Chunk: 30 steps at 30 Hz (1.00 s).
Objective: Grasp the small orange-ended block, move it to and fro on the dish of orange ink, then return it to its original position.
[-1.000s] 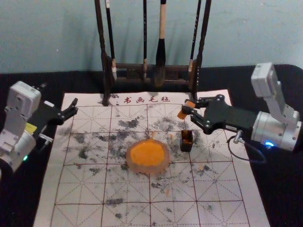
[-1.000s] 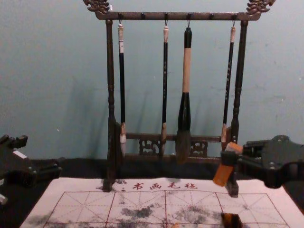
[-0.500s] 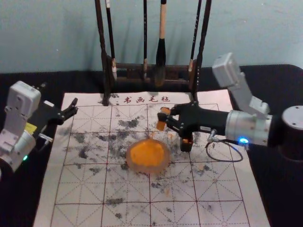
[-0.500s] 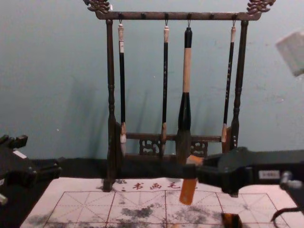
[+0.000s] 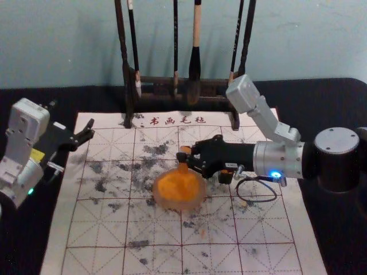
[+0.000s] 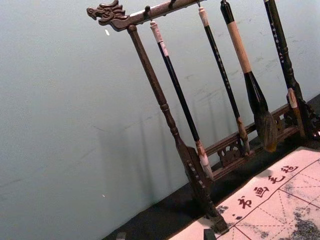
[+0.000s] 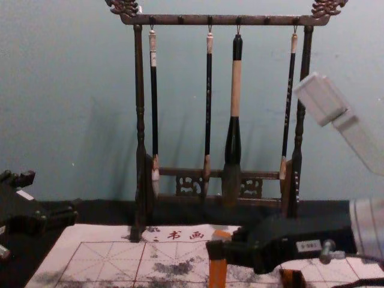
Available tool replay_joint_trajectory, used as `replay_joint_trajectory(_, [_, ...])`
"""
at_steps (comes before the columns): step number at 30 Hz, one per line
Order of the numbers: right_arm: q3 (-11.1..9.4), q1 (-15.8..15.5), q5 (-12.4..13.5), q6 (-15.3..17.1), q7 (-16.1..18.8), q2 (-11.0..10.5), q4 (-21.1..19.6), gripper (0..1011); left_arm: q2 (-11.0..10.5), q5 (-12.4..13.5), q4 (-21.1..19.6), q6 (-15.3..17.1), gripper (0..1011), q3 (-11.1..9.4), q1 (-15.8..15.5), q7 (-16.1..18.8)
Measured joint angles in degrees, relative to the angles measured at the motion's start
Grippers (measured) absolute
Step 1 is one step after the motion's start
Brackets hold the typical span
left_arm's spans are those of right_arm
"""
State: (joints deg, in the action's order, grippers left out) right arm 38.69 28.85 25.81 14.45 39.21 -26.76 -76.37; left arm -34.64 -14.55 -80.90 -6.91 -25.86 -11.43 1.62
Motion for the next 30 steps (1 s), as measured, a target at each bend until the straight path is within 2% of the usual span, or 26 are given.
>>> replay_joint_trajectory(16, [2.8, 1.8, -1.2, 1.9, -0.2, 1.8, 2.5, 130, 0.0, 0.0, 0.0, 0.0, 1001, 0.0, 0.0, 0.0])
replay_joint_trajectory(30, [2.7, 1.8, -1.4, 2.7, -0.9, 1.7, 2.7, 130, 0.0, 0.0, 0.0, 0.0, 1001, 0.0, 0.0, 0.0])
